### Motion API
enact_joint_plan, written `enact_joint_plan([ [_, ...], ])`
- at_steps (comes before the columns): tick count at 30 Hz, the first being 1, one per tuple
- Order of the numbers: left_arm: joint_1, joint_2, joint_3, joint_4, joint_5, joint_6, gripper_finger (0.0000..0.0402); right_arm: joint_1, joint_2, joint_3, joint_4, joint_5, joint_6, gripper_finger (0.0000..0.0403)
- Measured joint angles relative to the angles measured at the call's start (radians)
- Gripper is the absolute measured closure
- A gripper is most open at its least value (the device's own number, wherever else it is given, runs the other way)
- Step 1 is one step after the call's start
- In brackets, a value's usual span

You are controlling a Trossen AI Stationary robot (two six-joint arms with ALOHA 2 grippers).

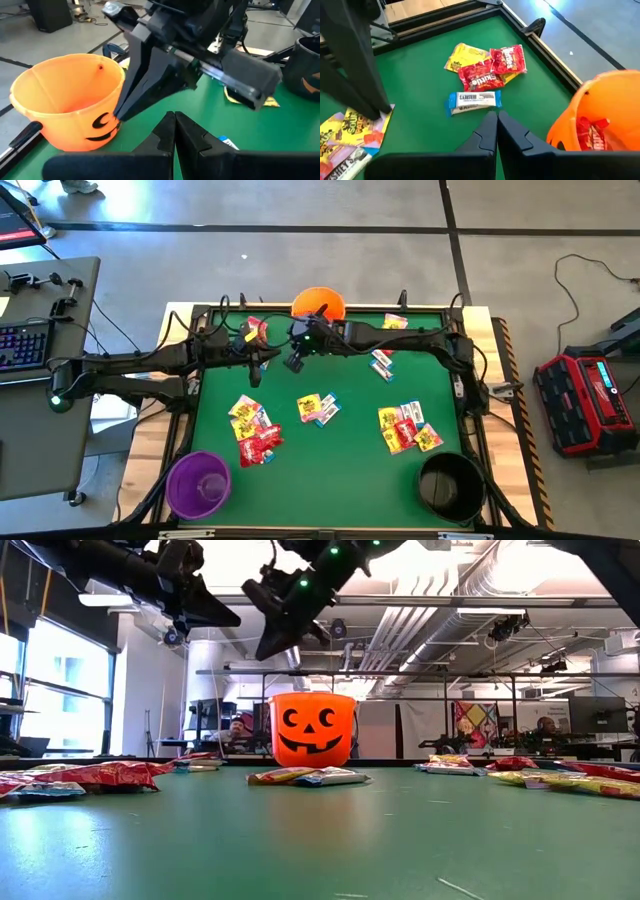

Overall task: Sort candy by brand, put in halloween buckets
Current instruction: Put the red candy into the orange bucket

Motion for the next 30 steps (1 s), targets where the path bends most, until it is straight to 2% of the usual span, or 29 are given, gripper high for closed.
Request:
enact_joint_plan([
  [8,-0.001,0.0,0.0,-0.015,0.016,-0.019,0.0401,0.022,-0.215,-0.385,0.239,-0.024,0.065,0.0403],
  [15,-0.005,0.0,0.001,-0.067,0.059,-0.018,0.0401,0.037,-0.438,-0.63,0.296,0.015,0.073,0.0403],
  [22,-0.024,0.0,0.001,-0.127,0.067,-0.036,0.0401,0.036,-0.609,-0.752,0.283,0.007,0.054,0.0403],
  [30,-0.053,0.001,0.001,-0.159,-0.035,-0.03,0.0401,-0.021,-0.715,-0.774,0.217,-0.099,-0.017,0.0402],
])
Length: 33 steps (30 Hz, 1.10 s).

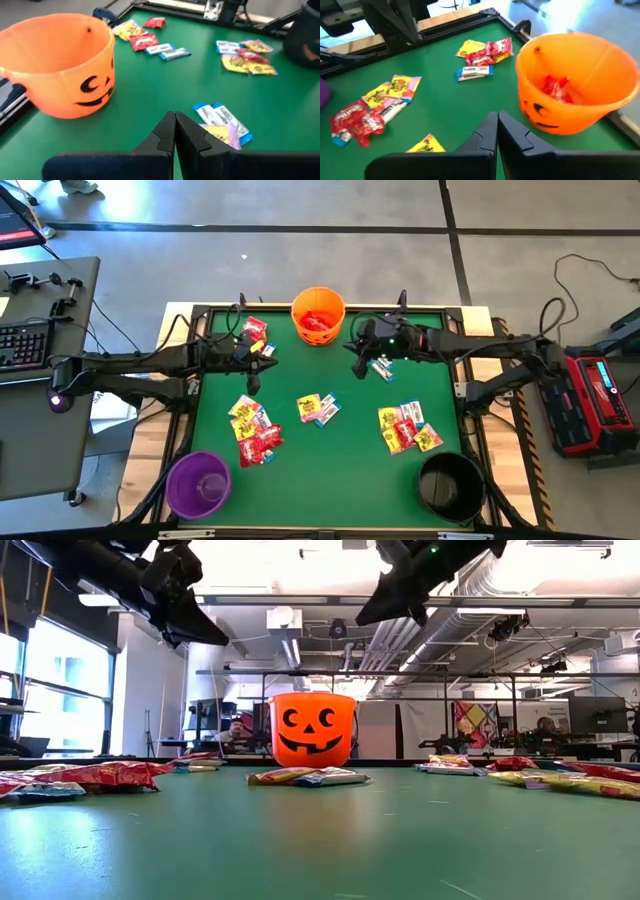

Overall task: Sort candy by brand, put in halloween buckets
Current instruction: Put the red candy into the orange bucket

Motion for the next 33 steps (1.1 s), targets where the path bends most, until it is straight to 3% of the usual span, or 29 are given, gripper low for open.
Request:
enact_joint_plan([
  [7,-0.003,0.002,0.001,-0.076,-0.001,-0.077,0.0401,-0.003,-0.006,0.0,-0.046,-0.08,-0.049,0.0402],
  [13,-0.04,0.008,0.098,-0.266,-0.002,-0.115,0.0396,0.002,-0.005,0.0,-0.159,-0.138,-0.091,0.0378],
  [18,-0.099,0.008,0.15,-0.377,-0.002,-0.084,0.0371,0.002,-0.005,0.0,-0.167,-0.13,-0.062,0.0331],
  [24,-0.196,0.039,0.158,-0.414,0.069,-0.129,0.0331,0.002,-0.005,0.0,-0.161,-0.084,-0.007,0.0289],
  [33,-0.316,0.209,0.158,-0.412,0.07,-0.262,0.0281,0.002,-0.005,0.001,-0.158,-0.081,0.027,0.0277],
])
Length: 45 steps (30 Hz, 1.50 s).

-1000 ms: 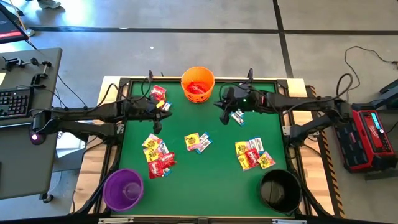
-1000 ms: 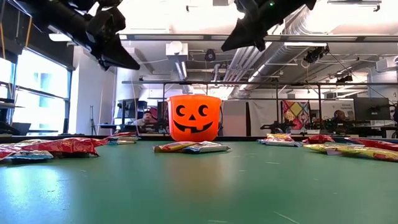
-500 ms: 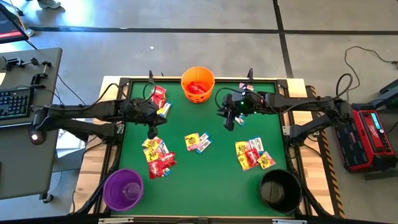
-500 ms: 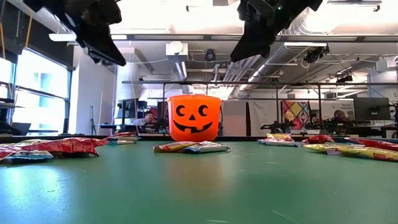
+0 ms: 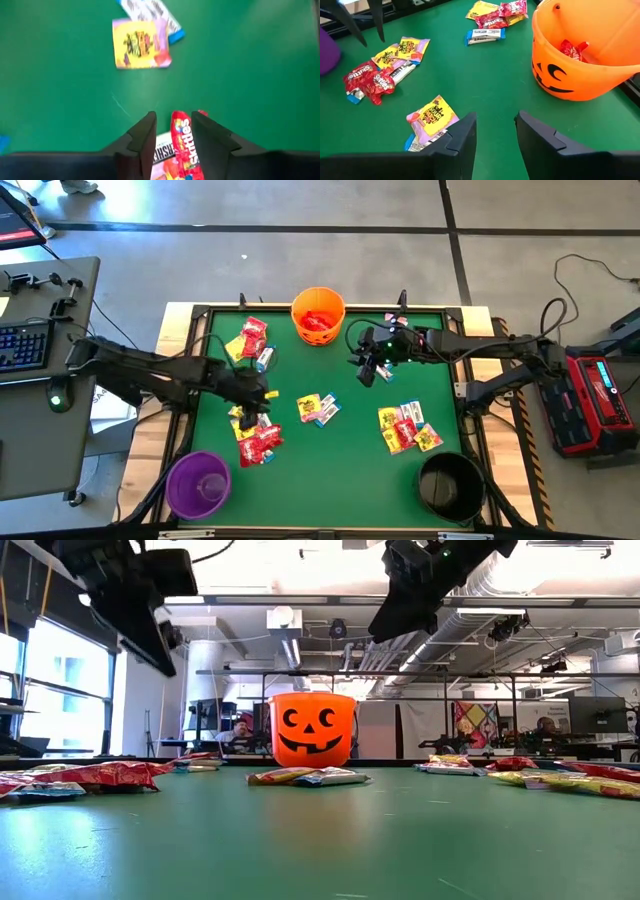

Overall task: Sort candy by brand, put in halloween buckets
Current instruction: Put the red candy into the orange bucket

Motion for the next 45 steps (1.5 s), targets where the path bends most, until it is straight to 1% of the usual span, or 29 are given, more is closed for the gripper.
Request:
enact_joint_plan([
  [7,-0.028,0.117,-0.001,0.034,-0.002,-0.054,0.025,0.0,0.0,0.0,-0.001,0.0,0.0,0.0277],
  [18,-0.093,0.238,-0.001,0.091,-0.003,-0.142,0.0204,0.0,0.0,0.0,-0.022,0.0,-0.011,0.0277],
  [24,-0.131,0.292,-0.001,0.096,-0.049,-0.171,0.0201,0.0,0.0,0.0,-0.03,0.0,-0.011,0.0277],
  [32,-0.135,0.367,-0.001,0.147,-0.053,-0.162,0.0201,0.0,0.001,0.0,-0.032,0.0,-0.011,0.0277],
  [40,-0.111,0.451,-0.001,0.172,-0.015,-0.125,0.0202,0.0,0.001,0.0,-0.032,0.003,0.0,0.0277],
  [43,-0.098,0.464,0.002,0.176,0.022,-0.126,0.0202,0.0,0.001,0.0,-0.032,0.003,0.005,0.0277],
  [45,-0.092,0.464,0.002,0.176,0.029,-0.123,0.0202,0.0,0.001,0.0,-0.032,0.003,0.007,0.0277],
])
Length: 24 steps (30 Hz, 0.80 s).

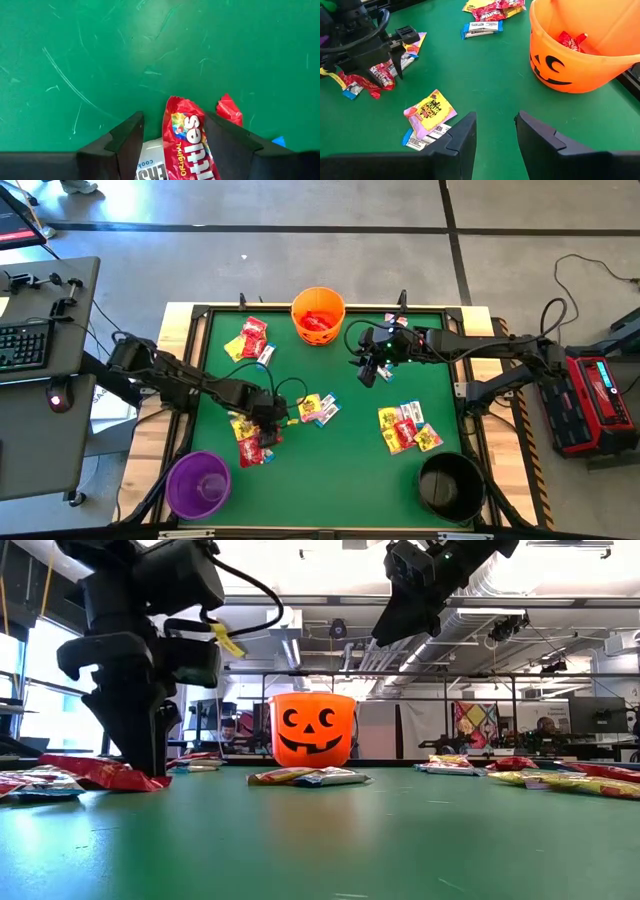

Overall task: Sort candy by brand, put in halloween buckets
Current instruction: Put the red candy into the orange bucket

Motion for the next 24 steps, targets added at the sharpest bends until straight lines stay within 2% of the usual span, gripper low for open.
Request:
enact_joint_plan([
  [3,0.005,-0.015,-0.002,-0.001,0.002,0.015,0.0214,0.0,0.0,0.0,0.0,0.0,0.001,0.0277],
  [6,0.017,-0.039,-0.004,0.012,0.02,0.016,0.0247,0.0,0.0,0.0,0.0,0.007,0.002,0.0277],
  [14,0.052,-0.067,-0.002,0.042,0.055,0.015,0.0387,0.0,0.0,0.0,0.0,-0.007,0.046,0.0277],
  [21,0.087,-0.117,0.001,0.037,0.104,0.039,0.04,0.0,0.0,0.0,0.0,0.009,0.049,0.0277],
  [24,0.096,-0.135,0.002,0.04,0.106,0.042,0.0392,0.0,0.0,0.0,0.0,0.008,0.054,0.0277],
])
